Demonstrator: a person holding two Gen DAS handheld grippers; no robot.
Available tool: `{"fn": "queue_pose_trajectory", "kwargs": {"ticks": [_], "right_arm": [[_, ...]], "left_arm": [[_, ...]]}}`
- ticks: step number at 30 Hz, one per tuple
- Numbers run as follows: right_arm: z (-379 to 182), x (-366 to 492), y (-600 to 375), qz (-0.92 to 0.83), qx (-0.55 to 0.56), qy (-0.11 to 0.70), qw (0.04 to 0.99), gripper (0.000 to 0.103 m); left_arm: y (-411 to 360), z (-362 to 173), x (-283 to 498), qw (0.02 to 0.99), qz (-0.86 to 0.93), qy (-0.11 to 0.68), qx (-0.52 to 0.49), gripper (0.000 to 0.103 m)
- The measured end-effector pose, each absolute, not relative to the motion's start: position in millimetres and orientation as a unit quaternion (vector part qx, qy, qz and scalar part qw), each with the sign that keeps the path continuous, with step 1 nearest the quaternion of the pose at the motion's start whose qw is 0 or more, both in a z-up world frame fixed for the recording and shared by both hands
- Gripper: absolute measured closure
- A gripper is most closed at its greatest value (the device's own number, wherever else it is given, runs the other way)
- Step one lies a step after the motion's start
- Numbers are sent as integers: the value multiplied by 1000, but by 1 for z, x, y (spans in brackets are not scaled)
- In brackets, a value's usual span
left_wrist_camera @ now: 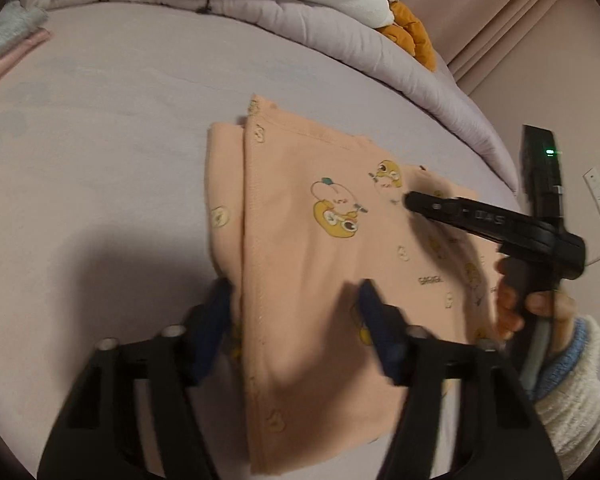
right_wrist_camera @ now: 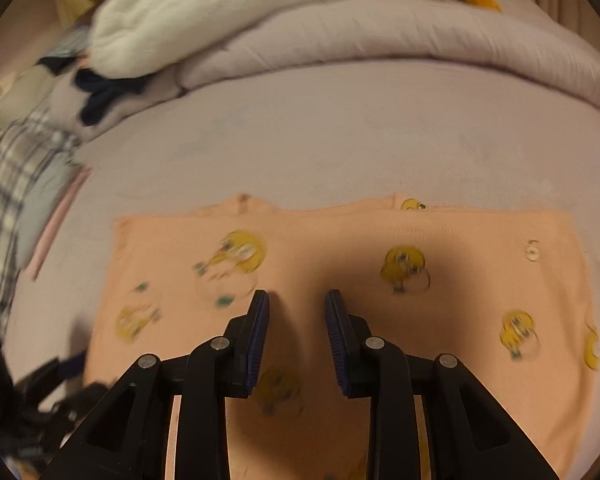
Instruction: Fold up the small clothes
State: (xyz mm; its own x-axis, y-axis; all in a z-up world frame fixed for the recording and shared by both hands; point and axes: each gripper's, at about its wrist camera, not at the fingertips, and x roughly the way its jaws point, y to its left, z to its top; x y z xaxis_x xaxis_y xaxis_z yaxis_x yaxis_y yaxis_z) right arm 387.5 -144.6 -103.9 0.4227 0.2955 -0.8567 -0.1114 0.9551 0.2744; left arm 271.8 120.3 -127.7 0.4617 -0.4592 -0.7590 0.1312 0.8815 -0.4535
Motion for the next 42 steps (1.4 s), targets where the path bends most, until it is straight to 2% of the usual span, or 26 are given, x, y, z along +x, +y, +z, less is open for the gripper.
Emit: {"fn": "queue_pose_trajectory", "kwargs": {"ticks": [3, 8, 13, 16, 21, 27, 28, 29, 30, 31, 34, 37, 39, 40, 42], "right_arm": [[-102, 388, -135, 116, 61, 527, 839, 74], [-80, 349, -126, 145, 42, 515, 844, 74], [-80, 282, -112, 200, 12, 527, 826, 74], [-92, 272, -109, 210, -7, 534, 819, 74], [-85, 277, -136, 235, 95, 526, 812, 74], [-75, 286, -178, 256, 219, 498, 799, 74], [-77, 289, -183, 259, 243, 496, 792, 71], [-81, 292, -192, 263, 278, 493, 781, 60], [-84, 294, -199, 267, 304, 489, 772, 54], [-90, 296, -209, 270, 349, 481, 758, 46], [-111, 300, -233, 276, 466, 457, 706, 31], [-130, 305, -240, 233, 489, 483, 688, 29], [-128, 309, -231, 244, 468, 494, 691, 29], [-123, 310, -221, 257, 447, 499, 697, 29], [-116, 317, -209, 277, 424, 505, 699, 29]], "left_arm": [[117, -128, 275, 838, -173, 491, -162, 60], [123, -129, 280, 830, -178, 498, -176, 66], [141, -136, 283, 803, -194, 508, -245, 84], [148, -138, 282, 789, -192, 508, -288, 88], [136, -110, 278, 809, -176, 489, -273, 89], [68, -53, 269, 848, -210, 454, -172, 91], [51, -45, 268, 850, -224, 451, -159, 92], [34, -39, 270, 850, -238, 447, -144, 95], [18, -35, 270, 850, -249, 445, -132, 96], [2, -33, 269, 851, -257, 443, -116, 96], [-45, -45, 270, 846, -269, 456, -68, 95], [-51, -63, 264, 832, -276, 476, -75, 96], [-35, -68, 260, 829, -276, 477, -91, 92], [-24, -70, 257, 831, -268, 477, -97, 95], [0, -73, 252, 834, -256, 476, -112, 95]]}}
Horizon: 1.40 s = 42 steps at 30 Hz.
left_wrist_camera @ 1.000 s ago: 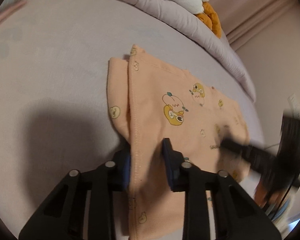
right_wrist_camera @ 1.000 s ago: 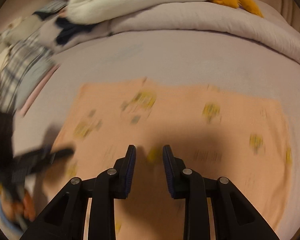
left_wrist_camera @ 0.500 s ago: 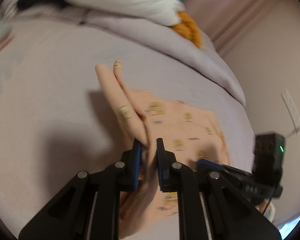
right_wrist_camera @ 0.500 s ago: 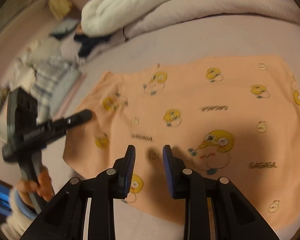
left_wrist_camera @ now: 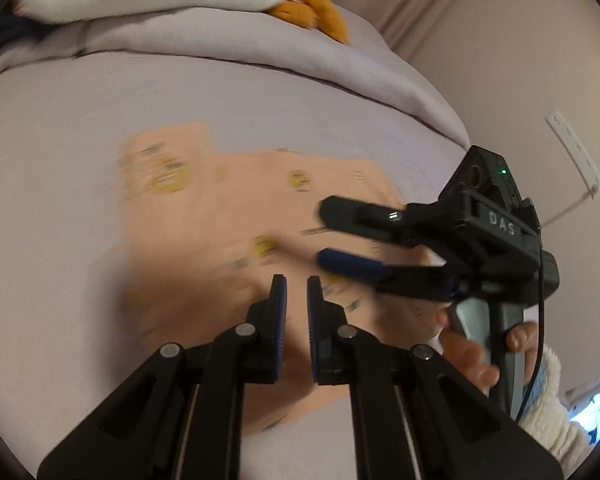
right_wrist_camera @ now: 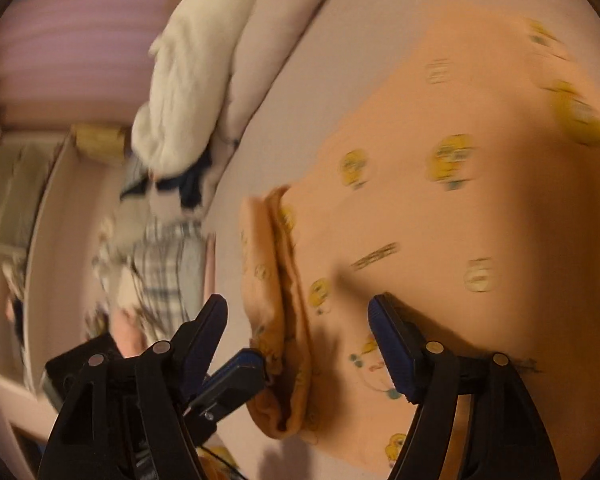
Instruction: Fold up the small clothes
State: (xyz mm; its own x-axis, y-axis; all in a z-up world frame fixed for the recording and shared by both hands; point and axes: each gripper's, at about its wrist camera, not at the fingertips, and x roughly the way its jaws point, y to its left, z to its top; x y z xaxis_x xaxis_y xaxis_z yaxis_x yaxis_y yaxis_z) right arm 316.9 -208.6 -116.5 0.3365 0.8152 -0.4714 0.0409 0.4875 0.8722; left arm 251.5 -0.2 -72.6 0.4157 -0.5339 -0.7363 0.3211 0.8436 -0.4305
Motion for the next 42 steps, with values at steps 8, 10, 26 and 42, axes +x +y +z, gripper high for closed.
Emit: {"fn": "queue_pose_trajectory", "kwargs": {"ticks": [8, 10, 26, 42], "right_arm": [[-119, 346, -166, 284, 364, 541, 703, 29], [-117, 348, -163, 292, 362, 544, 699, 29], [-124, 353, -133, 288, 298, 570, 709, 82], [-58, 298, -303, 173, 254, 461, 833, 90]], "left_arm": [[73, -100, 244, 830, -208, 491, -164, 94], [76, -104, 243, 826, -213, 492, -177, 94], [66, -110, 253, 814, -212, 506, -190, 92], [6, -101, 259, 807, -256, 510, -150, 87]]}}
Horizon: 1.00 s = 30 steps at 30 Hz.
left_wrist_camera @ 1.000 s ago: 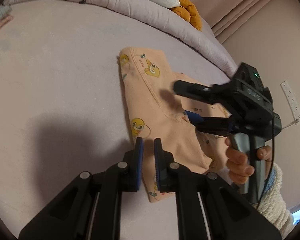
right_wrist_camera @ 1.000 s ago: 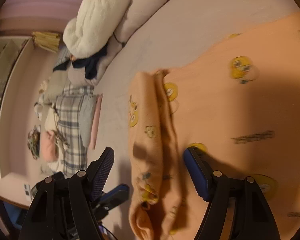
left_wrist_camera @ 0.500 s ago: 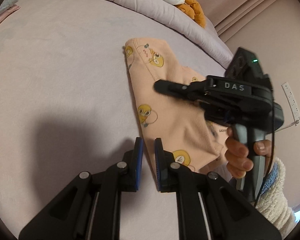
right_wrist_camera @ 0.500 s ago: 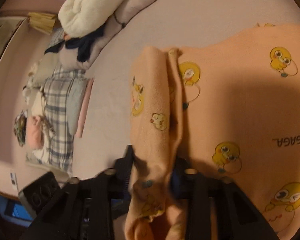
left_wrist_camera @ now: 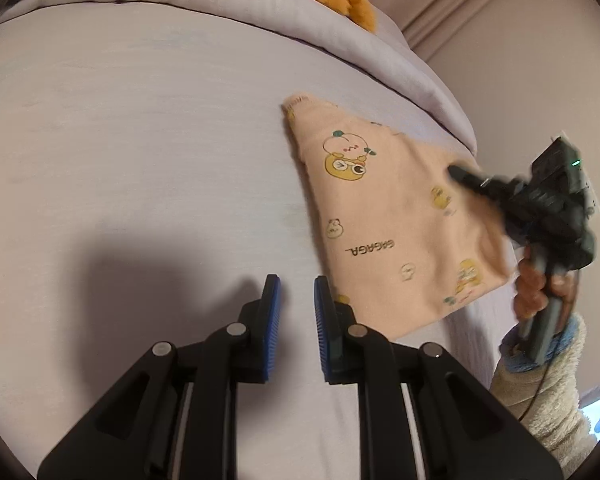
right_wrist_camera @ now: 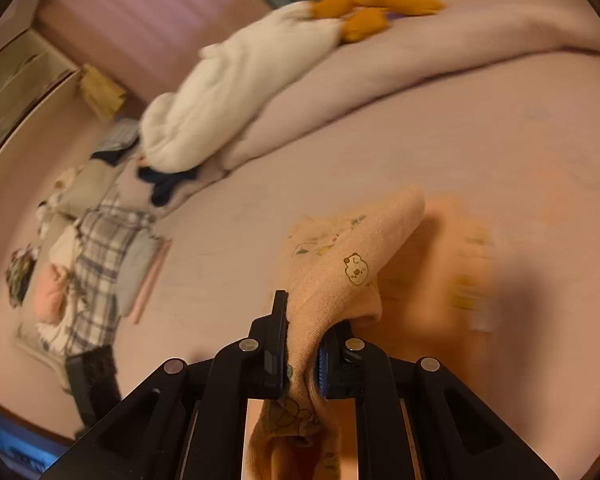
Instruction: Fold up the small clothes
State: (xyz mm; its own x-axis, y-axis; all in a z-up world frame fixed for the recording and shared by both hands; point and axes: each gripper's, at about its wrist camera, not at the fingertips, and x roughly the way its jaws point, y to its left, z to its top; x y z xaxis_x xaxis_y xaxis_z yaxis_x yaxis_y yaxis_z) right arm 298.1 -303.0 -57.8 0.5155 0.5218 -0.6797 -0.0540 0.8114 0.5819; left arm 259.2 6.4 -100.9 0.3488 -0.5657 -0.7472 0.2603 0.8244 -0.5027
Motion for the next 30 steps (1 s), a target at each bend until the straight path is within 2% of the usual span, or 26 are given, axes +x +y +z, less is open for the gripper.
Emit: {"fn": "queue_pose_trajectory", "kwargs": {"ticks": [4, 7, 10, 12, 14, 16, 19, 22, 30], "right_arm": [[-111, 304, -318, 159, 276, 508, 801, 90], [-127, 311, -331, 188, 367, 484, 772, 87], [-129, 327, -338, 202, 404, 458, 766, 81], [-130, 338, -336, 207, 420, 450, 761, 80], [-125, 350, -328, 201, 406, 447, 771, 82], [-112, 358, -319, 200, 365, 443, 794, 91], [-93, 364, -306, 210, 327, 427, 817, 91], [-106, 367, -308, 166, 300, 465, 816, 91], [-107, 362, -320, 123, 277, 460, 835, 91]], "left_arm": [[-32, -93, 270, 803, -281, 506, -141, 87], [-59, -85, 272, 802, -304, 498, -126, 87], [-84, -85, 271, 799, -323, 497, -102, 87], [-98, -91, 275, 794, -327, 505, -90, 87], [-110, -98, 285, 789, -327, 514, -81, 87], [-114, -100, 287, 788, -328, 515, -78, 87], [-120, -104, 295, 782, -330, 524, -74, 81], [-124, -115, 304, 770, -335, 538, -79, 80], [-117, -114, 313, 760, -343, 545, -84, 80]]}}
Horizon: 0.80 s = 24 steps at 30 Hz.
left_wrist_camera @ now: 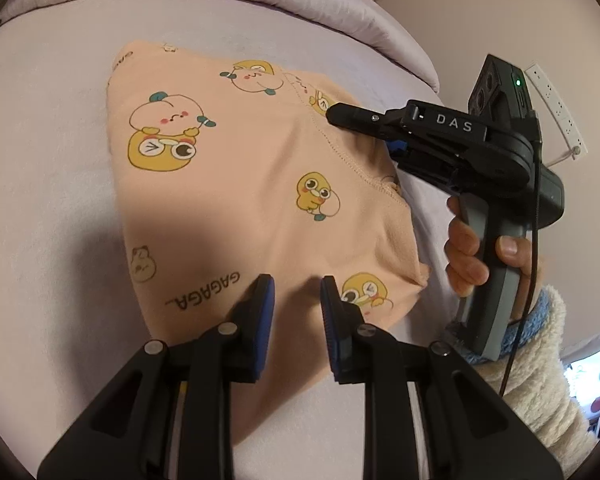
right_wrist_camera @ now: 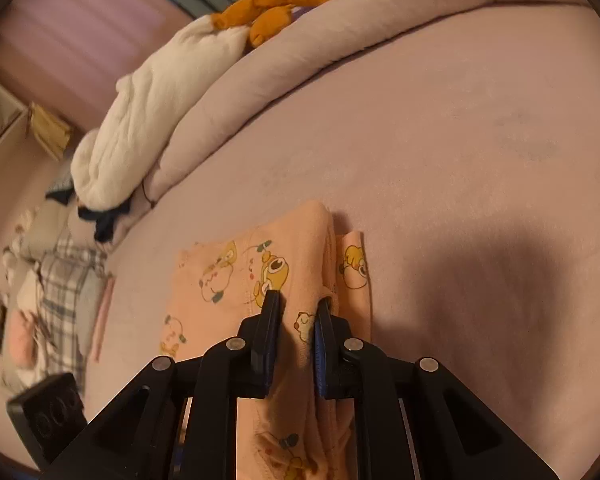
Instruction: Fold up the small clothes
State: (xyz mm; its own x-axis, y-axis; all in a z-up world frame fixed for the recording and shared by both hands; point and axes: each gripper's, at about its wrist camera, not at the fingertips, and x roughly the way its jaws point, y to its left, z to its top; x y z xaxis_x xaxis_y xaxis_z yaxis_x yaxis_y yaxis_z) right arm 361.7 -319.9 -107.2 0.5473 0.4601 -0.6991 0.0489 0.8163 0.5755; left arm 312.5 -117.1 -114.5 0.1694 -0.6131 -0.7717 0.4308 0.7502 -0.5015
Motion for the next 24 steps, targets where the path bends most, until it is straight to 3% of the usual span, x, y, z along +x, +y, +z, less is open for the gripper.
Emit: {"fn": "queue_pose_trajectory", "kwargs": {"ticks": [1, 2, 4, 9, 14, 17, 20, 24], "right_arm": [[-103, 361, -319, 122, 266, 459, 839, 83], [-96, 357, -319, 108, 241, 456, 850, 67], [-85, 347, -324, 102, 224, 450, 858, 54], [-55, 299, -324, 165, 201, 403, 877, 54], [-69, 263, -273, 225, 97, 436, 866, 80], [-90, 261, -264, 199, 63, 471, 857, 82], [-112, 257, -269, 174, 61, 497, 848, 94], [-108, 242, -288, 181, 101, 499, 842, 95]], "left_arm": [[-116, -114, 307, 762, -342, 544, -76, 78], [-117, -114, 302, 764, -344, 542, -67, 76], [-119, -115, 297, 764, -348, 541, -56, 70], [-116, -120, 292, 764, -353, 538, -41, 68], [-114, -123, 289, 762, -351, 542, -50, 68], [-113, -126, 285, 759, -352, 545, -49, 68], [-108, -130, 279, 756, -356, 547, -59, 68], [-99, -127, 269, 758, -356, 542, -71, 68]]}}
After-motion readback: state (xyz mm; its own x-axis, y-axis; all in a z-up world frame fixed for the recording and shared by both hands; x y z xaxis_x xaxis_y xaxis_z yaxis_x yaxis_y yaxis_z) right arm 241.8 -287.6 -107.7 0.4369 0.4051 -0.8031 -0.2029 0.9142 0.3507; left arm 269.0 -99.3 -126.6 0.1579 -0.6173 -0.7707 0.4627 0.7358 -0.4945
